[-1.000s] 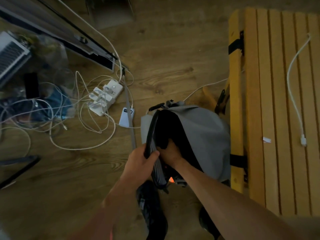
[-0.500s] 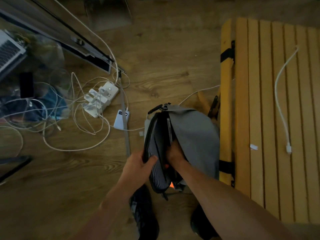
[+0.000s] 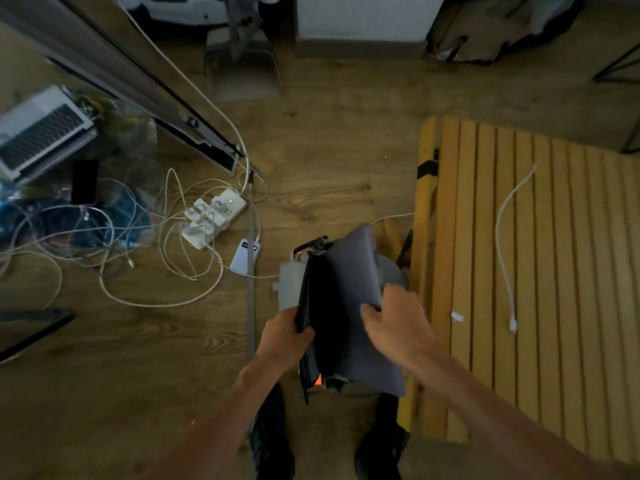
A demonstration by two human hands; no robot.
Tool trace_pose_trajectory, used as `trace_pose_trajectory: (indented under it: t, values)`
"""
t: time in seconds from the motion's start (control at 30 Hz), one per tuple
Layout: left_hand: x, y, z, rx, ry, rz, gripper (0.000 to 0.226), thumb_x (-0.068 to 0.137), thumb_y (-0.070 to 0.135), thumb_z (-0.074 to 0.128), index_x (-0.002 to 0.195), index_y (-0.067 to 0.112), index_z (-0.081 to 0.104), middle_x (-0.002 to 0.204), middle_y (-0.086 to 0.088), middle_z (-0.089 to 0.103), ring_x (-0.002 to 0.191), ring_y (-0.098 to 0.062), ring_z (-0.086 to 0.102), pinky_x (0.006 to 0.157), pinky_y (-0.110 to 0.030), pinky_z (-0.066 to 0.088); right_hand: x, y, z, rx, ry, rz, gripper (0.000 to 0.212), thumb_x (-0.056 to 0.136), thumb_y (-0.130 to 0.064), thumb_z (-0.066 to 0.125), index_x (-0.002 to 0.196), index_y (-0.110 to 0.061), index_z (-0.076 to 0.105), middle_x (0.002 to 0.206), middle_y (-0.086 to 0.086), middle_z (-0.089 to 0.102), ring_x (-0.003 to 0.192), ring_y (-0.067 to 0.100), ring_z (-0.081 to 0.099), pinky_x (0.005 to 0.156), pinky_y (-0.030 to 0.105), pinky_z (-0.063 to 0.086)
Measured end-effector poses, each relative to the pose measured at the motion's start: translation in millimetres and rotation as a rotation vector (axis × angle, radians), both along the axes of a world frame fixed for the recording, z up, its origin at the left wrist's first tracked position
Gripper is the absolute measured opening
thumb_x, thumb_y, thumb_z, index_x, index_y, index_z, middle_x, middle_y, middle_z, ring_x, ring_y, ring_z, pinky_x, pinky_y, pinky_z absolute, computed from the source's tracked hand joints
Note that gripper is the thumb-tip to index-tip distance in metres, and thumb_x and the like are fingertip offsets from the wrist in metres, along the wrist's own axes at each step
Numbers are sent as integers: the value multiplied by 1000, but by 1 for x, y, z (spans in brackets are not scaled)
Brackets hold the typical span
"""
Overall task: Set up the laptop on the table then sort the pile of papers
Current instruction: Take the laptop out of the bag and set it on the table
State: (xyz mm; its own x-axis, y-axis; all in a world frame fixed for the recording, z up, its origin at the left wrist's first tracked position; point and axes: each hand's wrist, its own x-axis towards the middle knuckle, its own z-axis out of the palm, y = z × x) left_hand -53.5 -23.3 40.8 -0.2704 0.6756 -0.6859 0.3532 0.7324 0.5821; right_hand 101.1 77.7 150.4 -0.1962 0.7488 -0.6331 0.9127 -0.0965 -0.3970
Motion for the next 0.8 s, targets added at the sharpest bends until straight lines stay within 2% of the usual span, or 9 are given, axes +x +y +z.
trace_pose_trajectory:
  t: [0.07,0.2,0.3,0.37,0.47,0.5,0.6,0.67,0.8]
  values:
    - [8,4,7,-1,14,23,20,84,15,60,103,18,66,89,0,71,82,-18,67,71,-33,55,29,9,45,34,55,-29,15,95,-30,58,89,-17,56,75,7,64,61,22,63,47,31,45]
    - [48,17,11,-24,-91,44,11,83,12,61,93,12,59,89,-3,68,82,-22,65,71,-38,52,85,26,133,121,98,-39,20,93,-27,64,77,-16,62,56,10,58,42,13,52,41,28,35]
    - [86,33,22,-42,-310,133,16,86,-10,47,92,3,53,89,-15,60,77,-22,57,63,-28,44,127,38,163,132,204,-139,12,91,-26,68,86,-15,70,73,10,72,63,26,70,58,44,54]
    - [95,42,32,-90,-304,137,28,90,-13,35,98,1,59,89,-17,59,77,-21,56,58,-19,43,158,50,164,95,307,-246,5,91,-18,67,91,-16,72,84,3,76,73,21,73,65,43,55]
    - [93,55,49,-96,-87,332,29,97,8,38,86,3,64,84,-17,64,89,-28,62,76,-41,50,200,64,151,-91,486,-443,18,92,-9,63,107,-17,69,99,-6,78,88,13,75,73,35,54]
    - [93,62,67,-60,-95,405,28,98,18,42,78,10,60,77,-10,59,87,-24,57,75,-45,46,212,69,143,-162,520,-511,22,92,-9,62,112,-16,68,104,-3,77,92,15,75,76,36,55]
    - [112,83,115,-63,-295,535,30,98,48,48,88,21,57,85,3,53,100,-20,51,92,-39,40,251,76,120,-334,586,-624,28,92,-10,62,120,-13,65,112,4,76,98,22,74,84,43,54]
    - [129,91,143,30,-297,436,31,100,42,46,82,21,60,86,8,57,101,-24,56,89,-36,39,277,79,112,-404,605,-653,32,92,-13,63,124,-15,63,117,5,74,104,24,72,87,44,54]
    - [175,86,151,153,-258,307,22,102,36,44,91,30,61,96,15,63,95,-12,60,75,-31,43,329,77,94,-426,614,-723,31,95,-15,62,126,-16,63,122,3,73,110,23,70,94,46,54]
